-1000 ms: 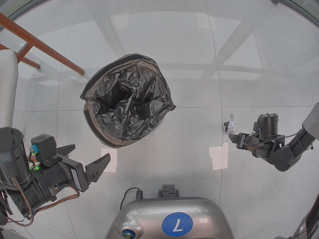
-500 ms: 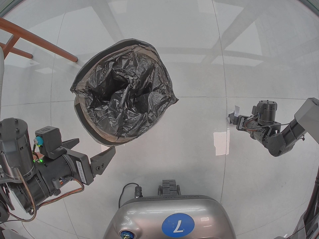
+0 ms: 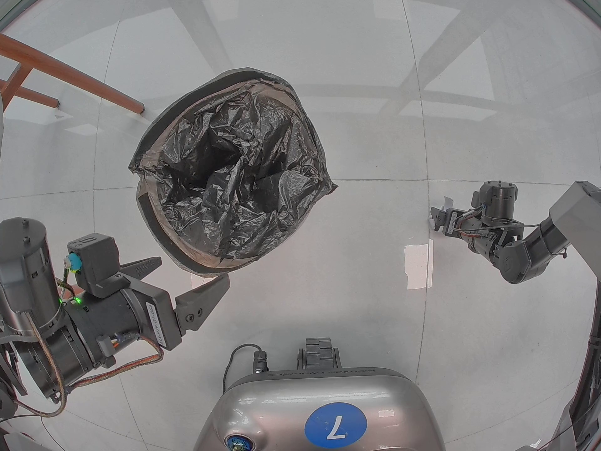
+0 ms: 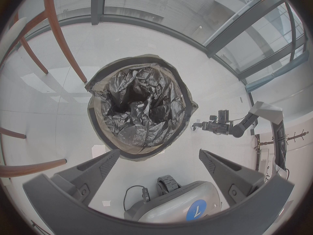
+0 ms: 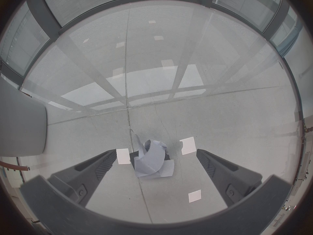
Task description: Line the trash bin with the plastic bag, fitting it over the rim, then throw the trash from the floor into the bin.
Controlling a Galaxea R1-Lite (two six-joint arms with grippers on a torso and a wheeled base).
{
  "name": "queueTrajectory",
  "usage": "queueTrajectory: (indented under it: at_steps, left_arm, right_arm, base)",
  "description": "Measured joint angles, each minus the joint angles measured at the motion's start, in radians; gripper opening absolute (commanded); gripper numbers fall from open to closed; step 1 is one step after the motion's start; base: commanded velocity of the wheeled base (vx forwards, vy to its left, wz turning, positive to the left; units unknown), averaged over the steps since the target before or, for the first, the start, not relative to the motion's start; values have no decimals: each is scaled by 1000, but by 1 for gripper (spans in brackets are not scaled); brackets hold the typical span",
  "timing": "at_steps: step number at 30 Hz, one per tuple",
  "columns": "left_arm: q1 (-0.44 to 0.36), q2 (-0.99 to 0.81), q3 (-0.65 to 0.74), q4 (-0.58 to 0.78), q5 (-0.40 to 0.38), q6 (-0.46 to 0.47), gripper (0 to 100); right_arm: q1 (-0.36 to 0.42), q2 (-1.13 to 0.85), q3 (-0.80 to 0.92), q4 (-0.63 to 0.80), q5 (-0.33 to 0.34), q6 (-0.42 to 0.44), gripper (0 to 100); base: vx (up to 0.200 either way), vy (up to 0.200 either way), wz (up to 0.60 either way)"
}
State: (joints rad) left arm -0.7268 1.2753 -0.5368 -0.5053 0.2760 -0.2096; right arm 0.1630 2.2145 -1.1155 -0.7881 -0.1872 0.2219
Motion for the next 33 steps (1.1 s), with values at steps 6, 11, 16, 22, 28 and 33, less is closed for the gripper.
queueTrajectory:
  at_steps: [6, 11, 16, 22, 28, 33]
  left_arm:
    - [1, 2, 3, -5, 0, 1, 100]
    - [1, 4, 4, -7, 0, 0, 100]
    - [0, 4, 6, -7, 0, 0, 100]
    - [0, 2, 6, -7, 0, 0, 100]
    - [0, 1, 6, -7, 0, 0, 100]
    - [0, 1, 7, -7, 1, 0, 100]
  right_arm:
    - [-1, 22, -15, 0, 0, 0, 100]
    - [-3, 51, -34, -3, 1, 1, 100]
    - [-3, 76, -56, -5, 1, 1, 100]
    - [-3, 104, -109, -6, 2, 1, 100]
    - [0, 119, -128, -6, 2, 2, 0]
    - [1, 120, -126, -7, 1, 4, 0]
  base:
    - [0, 0, 0]
    - [0, 0, 0]
    - [0, 0, 0]
    - [0, 0, 0]
    - [0, 0, 0]
    - [0, 0, 0]
